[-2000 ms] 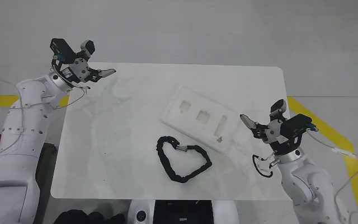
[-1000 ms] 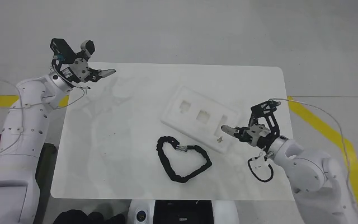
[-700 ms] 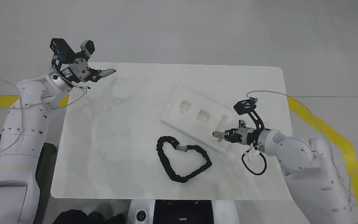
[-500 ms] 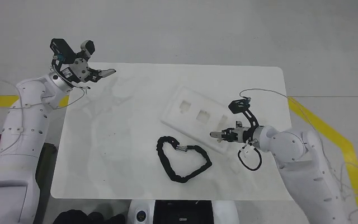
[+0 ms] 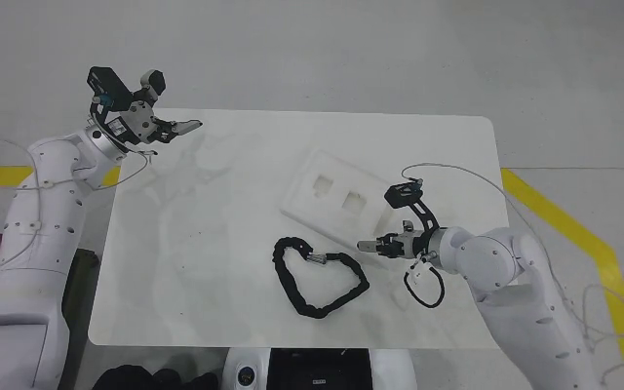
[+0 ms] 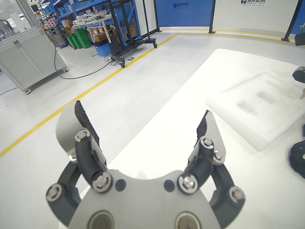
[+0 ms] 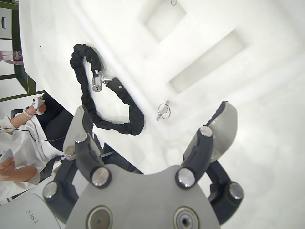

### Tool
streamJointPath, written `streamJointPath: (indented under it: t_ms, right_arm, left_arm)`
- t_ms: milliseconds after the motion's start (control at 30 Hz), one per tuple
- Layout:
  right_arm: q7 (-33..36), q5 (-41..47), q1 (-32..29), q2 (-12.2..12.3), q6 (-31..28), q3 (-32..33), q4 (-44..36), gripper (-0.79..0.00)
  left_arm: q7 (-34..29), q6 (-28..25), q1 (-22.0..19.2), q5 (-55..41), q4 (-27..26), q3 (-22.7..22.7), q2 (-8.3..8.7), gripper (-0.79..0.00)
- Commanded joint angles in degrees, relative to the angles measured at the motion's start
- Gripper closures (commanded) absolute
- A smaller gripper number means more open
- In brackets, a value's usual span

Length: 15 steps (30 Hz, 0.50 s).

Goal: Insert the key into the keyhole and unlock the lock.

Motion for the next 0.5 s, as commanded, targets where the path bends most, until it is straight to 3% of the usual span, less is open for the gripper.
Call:
streamJointPath:
  t_ms: [0, 67, 467]
  right_arm:
    - [-0.2, 0.2, 0.3, 0.0, 0.0, -0.5, 0.5, -0.489]
    - [-0.5, 0.4, 0.5, 0.0, 0.3, -0.6, 0.7, -0.379]
    - [0.4, -2.5, -0.4, 0.4, 3.6, -0.3, -0.2, -0.354]
  left_arm:
    - [0.0, 0.0, 0.0, 0.0, 0.0, 0.0, 0.00, -0.785]
    - [0.0, 0.0, 0.0, 0.0, 0.0, 0.0, 0.00, -0.785]
    - [0.0, 0.0, 0.0, 0.0, 0.0, 0.0, 0.00, -0.785]
